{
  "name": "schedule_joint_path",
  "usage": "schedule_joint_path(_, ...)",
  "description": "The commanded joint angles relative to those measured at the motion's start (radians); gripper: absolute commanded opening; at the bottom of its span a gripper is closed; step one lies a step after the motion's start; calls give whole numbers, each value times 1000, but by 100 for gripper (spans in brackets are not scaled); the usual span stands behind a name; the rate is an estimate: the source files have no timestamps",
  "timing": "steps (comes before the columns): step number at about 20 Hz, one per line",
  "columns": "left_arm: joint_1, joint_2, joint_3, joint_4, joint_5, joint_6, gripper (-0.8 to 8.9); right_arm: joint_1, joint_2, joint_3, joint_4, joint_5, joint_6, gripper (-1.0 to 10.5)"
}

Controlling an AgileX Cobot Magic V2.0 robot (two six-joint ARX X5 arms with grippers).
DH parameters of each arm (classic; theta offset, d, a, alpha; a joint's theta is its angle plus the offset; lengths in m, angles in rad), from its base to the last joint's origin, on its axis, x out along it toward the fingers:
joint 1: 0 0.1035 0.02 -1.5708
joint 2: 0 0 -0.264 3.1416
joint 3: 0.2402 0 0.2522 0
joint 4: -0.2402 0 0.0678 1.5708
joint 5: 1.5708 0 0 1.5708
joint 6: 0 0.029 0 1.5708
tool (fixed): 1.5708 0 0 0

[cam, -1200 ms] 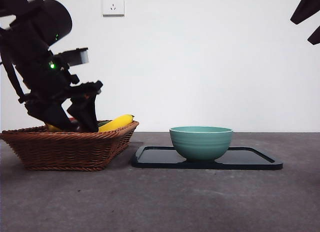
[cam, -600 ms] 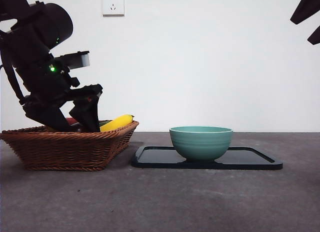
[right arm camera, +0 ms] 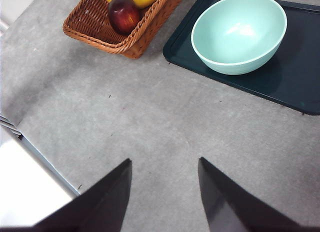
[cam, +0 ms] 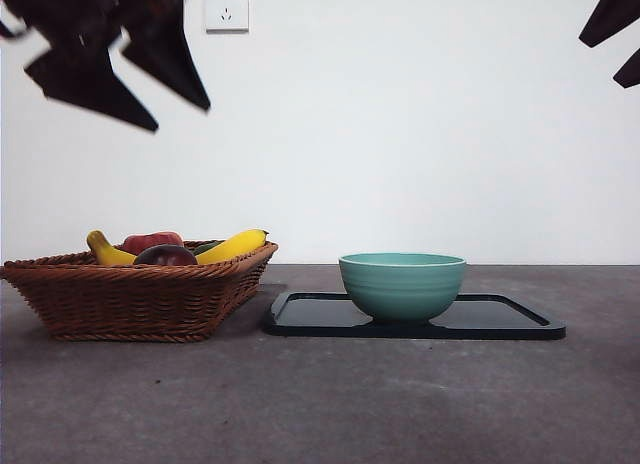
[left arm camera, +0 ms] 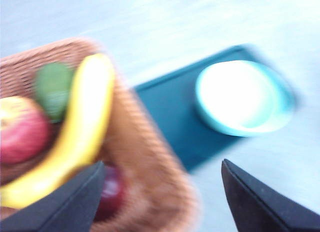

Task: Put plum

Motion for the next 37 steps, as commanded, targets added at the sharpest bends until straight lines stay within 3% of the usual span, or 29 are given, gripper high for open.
schedule_joint_path(1, -13, -65, 23, -67, 54, -12, 374, 6, 4, 7, 11, -1, 3, 213)
schedule_joint_path(10, -15, -301, 23, -442, 337, 18, 374, 6, 4, 7, 11, 2, 11, 213)
schedule_joint_path(25, -15, -317, 23, -479, 340, 26, 374, 6, 5, 7, 13, 2, 34, 213)
schedule_joint_path(29, -15, -317, 23, -478, 340, 26, 374, 4, 19, 10, 68, 42, 159, 216)
schedule_joint_path(34, -15, -317, 23, -479, 340, 26, 374, -24, 201, 127, 96, 106, 173, 230)
schedule_joint_path(37, -15, -317, 23, -483, 340, 26, 374, -42, 376, 257, 100, 151, 132, 231)
